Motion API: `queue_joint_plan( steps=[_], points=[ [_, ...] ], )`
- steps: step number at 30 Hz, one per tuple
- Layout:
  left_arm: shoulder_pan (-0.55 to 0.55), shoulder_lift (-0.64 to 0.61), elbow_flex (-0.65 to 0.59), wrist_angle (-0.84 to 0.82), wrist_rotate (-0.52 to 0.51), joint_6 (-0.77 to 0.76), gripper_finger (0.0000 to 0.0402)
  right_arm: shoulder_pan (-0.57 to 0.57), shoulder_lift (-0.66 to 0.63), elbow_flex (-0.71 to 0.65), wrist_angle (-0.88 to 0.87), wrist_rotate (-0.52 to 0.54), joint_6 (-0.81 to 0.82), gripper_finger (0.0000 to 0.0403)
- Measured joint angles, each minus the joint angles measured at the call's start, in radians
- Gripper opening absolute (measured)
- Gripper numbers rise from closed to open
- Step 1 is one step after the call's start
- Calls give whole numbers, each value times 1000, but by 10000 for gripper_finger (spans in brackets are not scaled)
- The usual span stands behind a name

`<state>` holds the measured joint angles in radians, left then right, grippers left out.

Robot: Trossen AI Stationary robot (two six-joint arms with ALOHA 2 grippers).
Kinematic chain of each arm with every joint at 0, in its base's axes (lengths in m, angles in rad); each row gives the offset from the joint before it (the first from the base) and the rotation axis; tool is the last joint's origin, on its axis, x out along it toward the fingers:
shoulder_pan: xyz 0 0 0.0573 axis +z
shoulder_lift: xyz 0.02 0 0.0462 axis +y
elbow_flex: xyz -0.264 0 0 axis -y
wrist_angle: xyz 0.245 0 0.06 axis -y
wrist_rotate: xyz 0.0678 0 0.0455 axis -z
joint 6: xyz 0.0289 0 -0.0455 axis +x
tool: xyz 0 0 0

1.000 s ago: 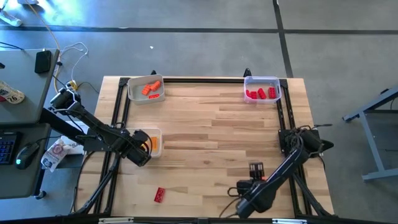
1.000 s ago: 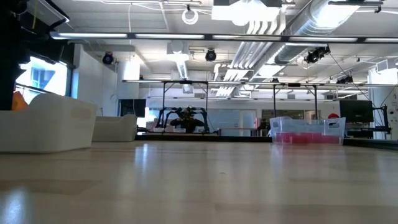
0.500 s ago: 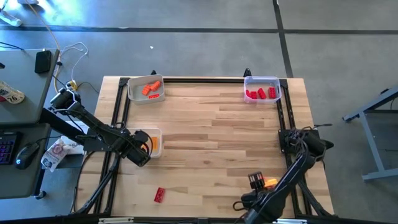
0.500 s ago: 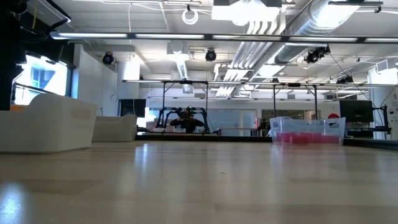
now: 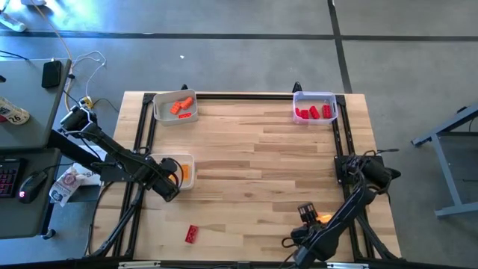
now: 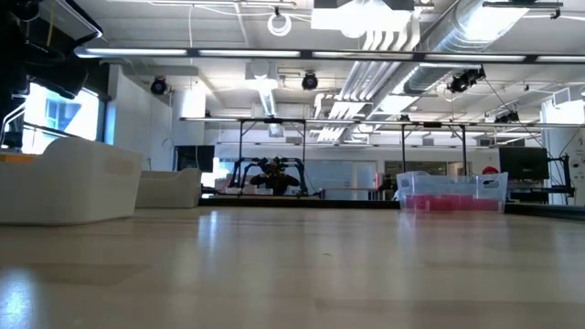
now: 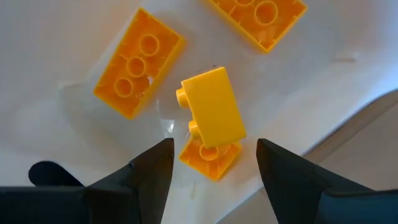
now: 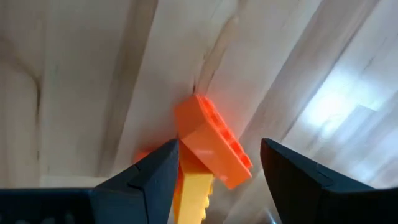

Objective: Sort & place blocks by color
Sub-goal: Put the orange game piece into the gray bin

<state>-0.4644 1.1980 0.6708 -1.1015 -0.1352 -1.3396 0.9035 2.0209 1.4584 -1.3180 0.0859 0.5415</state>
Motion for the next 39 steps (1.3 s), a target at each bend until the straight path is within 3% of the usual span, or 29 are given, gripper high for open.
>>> queue_joint_plan(
  steps=[5, 11, 22, 31, 39],
  points=[
    [0, 0, 0, 0, 0, 0, 216, 0, 0, -62, 75, -29, 0, 213],
    [0, 0, 0, 0, -1, 8, 216, -10, 0, -100, 113, 9, 46, 203],
    [0, 0, 0, 0, -8, 18, 216, -70, -1, -99, 105, -28, 97, 50],
    [-1, -5, 8, -3, -14, 70, 216, -124, -1, -99, 106, 86, 156, 50],
    [-1, -5, 116, 0, -44, 179, 216, -179, -1, -55, 122, 218, 229, 50]
  ],
)
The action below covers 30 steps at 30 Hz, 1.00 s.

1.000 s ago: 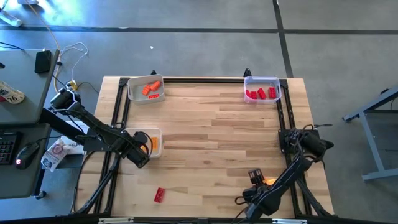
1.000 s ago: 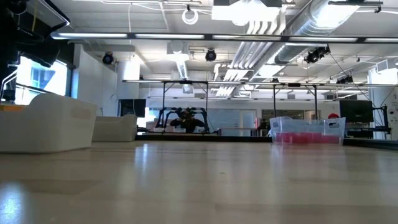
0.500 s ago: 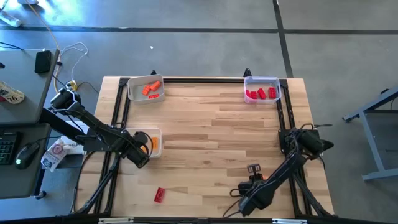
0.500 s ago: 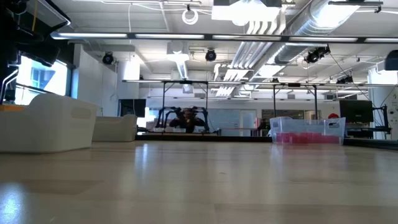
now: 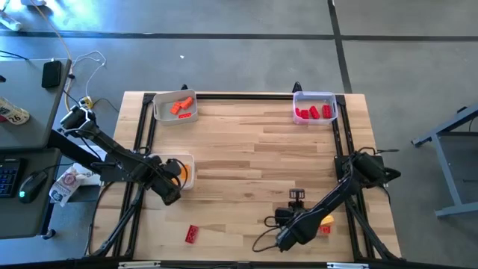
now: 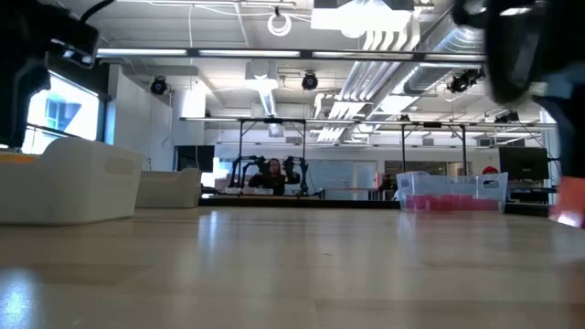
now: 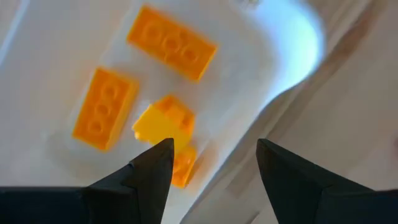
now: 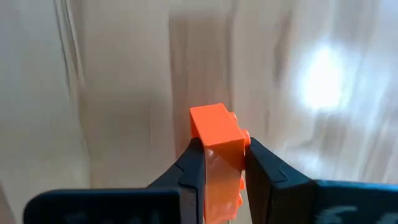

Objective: Sort & place blocks by color
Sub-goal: Put the orange game piece into the gray bin

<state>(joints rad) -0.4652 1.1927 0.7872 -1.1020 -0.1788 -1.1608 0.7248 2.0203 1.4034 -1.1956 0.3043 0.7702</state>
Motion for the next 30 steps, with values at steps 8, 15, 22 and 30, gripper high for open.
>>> queue_joint_plan(
  steps=[8, 15, 22, 30],
  points=[
    [0, 0, 101, 5, -188, 141, 216, -49, 1, 131, -4, 174, 8, 50],
    [0, 0, 119, 152, -309, 335, 216, -84, 1, 245, -6, 344, -15, 50],
    [0, 0, 119, 389, -394, 546, 216, -129, 1, 371, -8, 411, -109, 50],
    [0, 0, 119, 620, -394, 740, 216, -169, 1, 554, -11, 458, -255, 50]
  ],
)
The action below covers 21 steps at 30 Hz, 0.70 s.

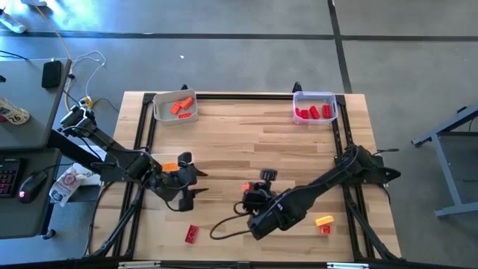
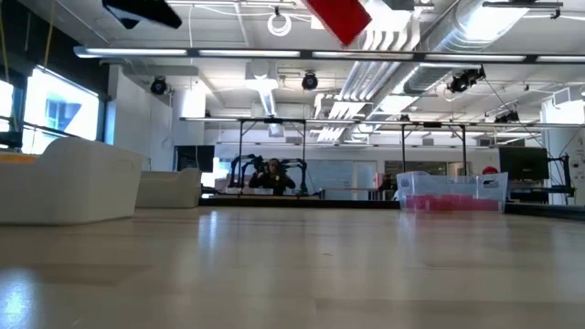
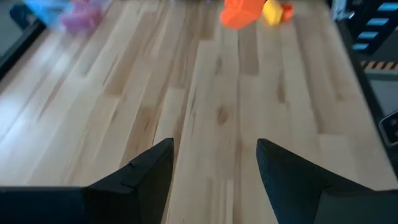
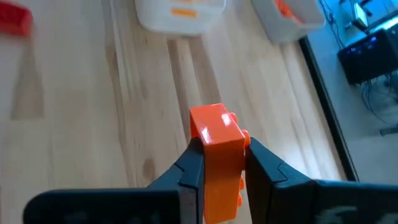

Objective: Sort & place blocks by color
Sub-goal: Put the orange game piece into the gray bin

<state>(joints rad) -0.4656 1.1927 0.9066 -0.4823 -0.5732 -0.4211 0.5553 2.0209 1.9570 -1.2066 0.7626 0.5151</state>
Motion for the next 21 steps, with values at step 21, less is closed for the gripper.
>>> queue_joint_plan(
  steps=[21],
  points=[
    [0, 0, 0, 357, -16, 224, 216, -16, 0, 223, 230, 22, -393, 50]
  ],
)
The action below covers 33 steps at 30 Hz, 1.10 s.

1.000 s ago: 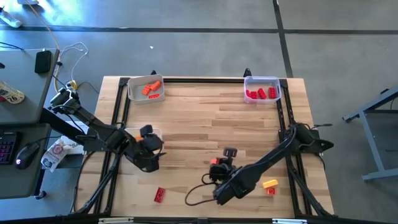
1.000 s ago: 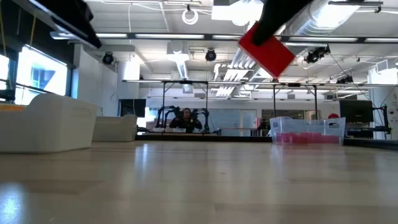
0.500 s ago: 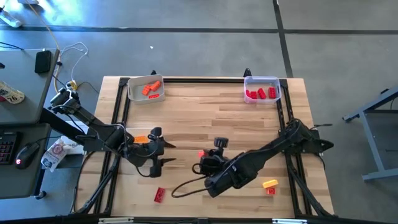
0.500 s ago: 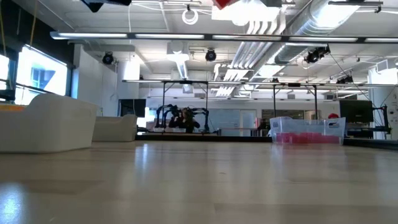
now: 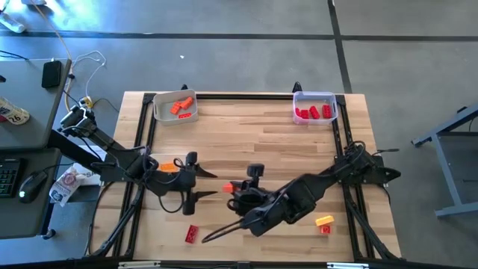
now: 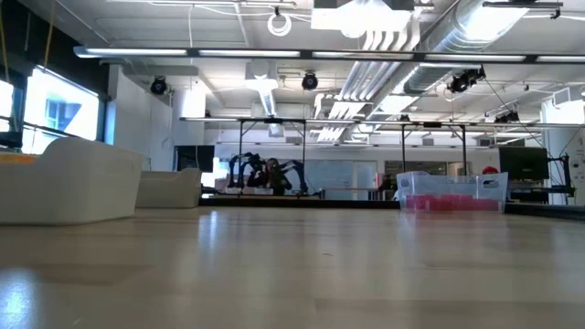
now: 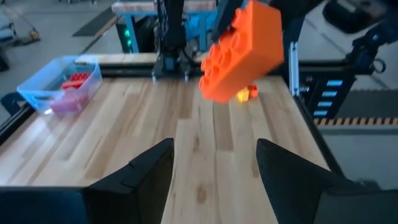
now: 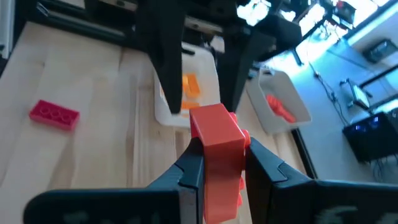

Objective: Sort & place blocks by color
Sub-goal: Put the orange game piece into the gray bin

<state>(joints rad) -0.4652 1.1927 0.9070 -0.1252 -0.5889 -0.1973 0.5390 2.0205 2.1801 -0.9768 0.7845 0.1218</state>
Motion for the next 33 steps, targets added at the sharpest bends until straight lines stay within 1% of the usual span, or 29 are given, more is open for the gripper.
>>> queue_joint_plan(
  steps=[3, 8, 13, 20, 24, 26, 28, 31, 33],
  points=[
    [0, 0, 0, 46, 0, 24, 216, -8, 0, 0, 43, -8, -46, 50],
    [0, 0, 0, 117, 1, 62, 216, -26, 0, 0, 81, -16, -60, 50],
    [0, 0, 0, 152, 1, 91, 216, -44, 0, -1, 157, -20, -89, 50],
    [15, 0, 0, 181, -2, 97, 216, -84, 0, -1, 270, -138, -106, 50],
    [31, 0, 0, 181, -3, 97, 212, -103, 0, -2, 262, -146, -102, 50],
    [35, 0, 0, 178, -3, 96, 201, -110, 0, -2, 261, -146, -102, 50],
    [35, 0, 0, 176, -3, 97, 182, -113, 0, -2, 261, -152, -104, 50],
    [40, 0, 0, 172, -3, 97, 141, -114, 0, -2, 258, -156, -104, 50],
    [40, 0, 0, 163, -11, 107, 110, -119, 0, -2, 256, -152, -96, 58]
  ],
)
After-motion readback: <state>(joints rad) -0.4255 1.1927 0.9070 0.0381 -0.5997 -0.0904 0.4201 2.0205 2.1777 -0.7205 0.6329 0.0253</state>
